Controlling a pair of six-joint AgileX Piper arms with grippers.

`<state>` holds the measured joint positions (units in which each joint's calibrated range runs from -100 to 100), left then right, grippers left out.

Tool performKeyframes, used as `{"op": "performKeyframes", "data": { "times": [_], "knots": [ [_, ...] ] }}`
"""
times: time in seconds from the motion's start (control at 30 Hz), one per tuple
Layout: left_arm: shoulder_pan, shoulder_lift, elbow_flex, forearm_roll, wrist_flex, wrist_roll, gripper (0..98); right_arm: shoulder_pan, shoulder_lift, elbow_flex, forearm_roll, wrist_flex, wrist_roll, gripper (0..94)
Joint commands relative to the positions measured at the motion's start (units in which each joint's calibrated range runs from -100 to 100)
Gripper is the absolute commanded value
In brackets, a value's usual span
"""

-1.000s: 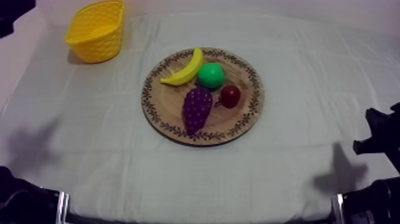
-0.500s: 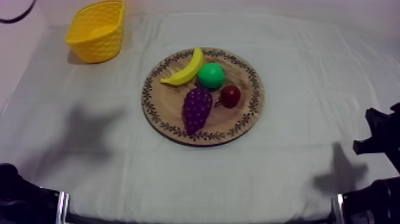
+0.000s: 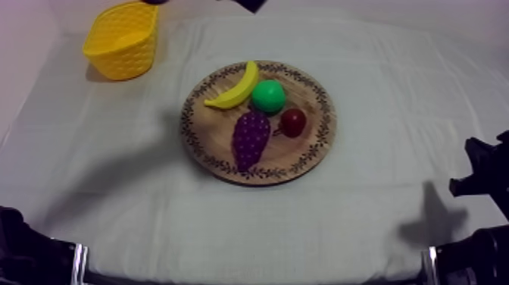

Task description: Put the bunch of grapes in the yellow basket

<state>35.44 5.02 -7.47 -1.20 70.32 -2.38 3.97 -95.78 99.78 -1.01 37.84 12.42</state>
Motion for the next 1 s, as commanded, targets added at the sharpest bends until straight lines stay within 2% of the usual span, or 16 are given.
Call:
{"op": "performKeyframes", "data": {
  "times": [0.0, 0.13, 0.47, 0.67, 0.8, 0.83, 0.9, 0.97],
  "knots": [
    [-0.27, 3.14, 0.18, 0.51, 0.62, -0.92, 0.0, 0.01, 0.02, -0.01, 0.01, -0.01, -0.01, 0.3],
    [-1.38, 3.68, 3.84, 1.55, 0.73, -2.46, 0.0, 0.01, 0.02, -0.01, 0.01, -0.01, -0.02, 0.3],
    [-3.32, 7.56, 7.92, 1.72, 4.40, -5.85, 0.0, 0.01, 0.02, -0.01, 0.01, -0.01, -0.01, 0.3],
    [-3.25, 10.07, 6.86, 1.95, 4.81, -5.82, 0.0, 0.01, 0.02, -0.01, 0.01, -0.01, -0.01, 0.3],
    [-3.02, 11.17, 5.86, 2.18, 4.64, -2.16, 0.0, 0.01, 0.02, -0.01, 0.01, -0.01, -0.03, 0.3],
    [-2.86, 11.55, 5.61, 2.03, 4.63, 0.15, 0.0, 0.01, 0.02, -0.01, 0.01, -0.01, -0.03, 0.3],
    [-2.57, 12.39, 4.97, 1.83, 5.33, 7.45, 0.1, 0.01, 0.02, -0.01, 0.01, -0.01, -0.04, 0.3],
    [-2.27, 13.19, 3.97, 1.41, 6.77, 13.16, 0.5, 0.01, 0.02, -0.01, 0.01, -0.01, -0.04, 0.3]
  ]
}}
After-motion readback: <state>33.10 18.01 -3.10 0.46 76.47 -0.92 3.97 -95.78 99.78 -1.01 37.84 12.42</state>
